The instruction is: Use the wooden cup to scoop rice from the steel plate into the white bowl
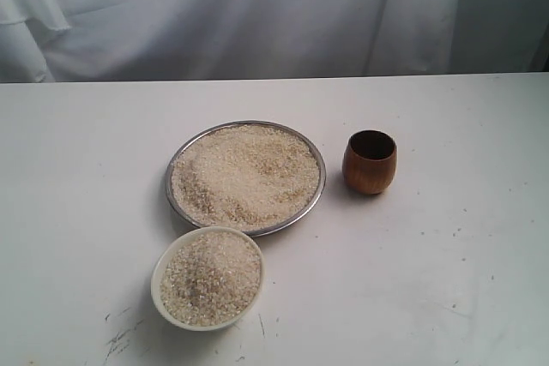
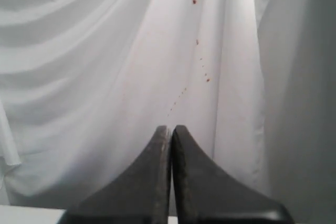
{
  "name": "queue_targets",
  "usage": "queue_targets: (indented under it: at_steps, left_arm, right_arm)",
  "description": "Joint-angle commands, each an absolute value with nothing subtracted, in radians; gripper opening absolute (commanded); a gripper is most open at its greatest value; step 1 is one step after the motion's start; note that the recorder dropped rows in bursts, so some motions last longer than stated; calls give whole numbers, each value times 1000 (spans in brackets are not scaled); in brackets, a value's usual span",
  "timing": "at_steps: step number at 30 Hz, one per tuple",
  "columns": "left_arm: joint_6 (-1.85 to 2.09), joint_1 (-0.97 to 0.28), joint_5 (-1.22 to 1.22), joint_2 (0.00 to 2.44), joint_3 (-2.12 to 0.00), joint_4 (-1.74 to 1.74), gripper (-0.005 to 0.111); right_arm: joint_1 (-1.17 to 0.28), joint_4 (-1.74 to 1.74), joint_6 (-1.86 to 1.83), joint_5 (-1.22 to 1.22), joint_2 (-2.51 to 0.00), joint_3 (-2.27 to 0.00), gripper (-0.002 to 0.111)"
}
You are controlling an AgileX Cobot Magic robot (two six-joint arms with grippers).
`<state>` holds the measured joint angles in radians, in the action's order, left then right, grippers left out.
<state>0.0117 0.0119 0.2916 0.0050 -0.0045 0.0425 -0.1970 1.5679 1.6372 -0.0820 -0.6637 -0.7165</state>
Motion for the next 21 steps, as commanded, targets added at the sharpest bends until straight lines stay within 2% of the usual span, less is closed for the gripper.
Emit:
queue_targets:
  at_steps: [1, 8, 15, 21]
  left_arm:
    - [9, 10, 285, 0, 0, 43, 0]
    - [9, 10, 285, 0, 0, 43, 0]
    - [9, 10, 285, 0, 0, 43, 0]
    - [9, 10, 285, 0, 0, 43, 0]
  right_arm:
    - [-201, 1582, 1618, 15, -593, -712, 0]
    - [-193, 1582, 1606, 44, -521, -668, 0]
    - [-68, 1582, 1610, 33, -388, -465, 0]
    - [-59, 1582, 1608, 63, -293, -389, 0]
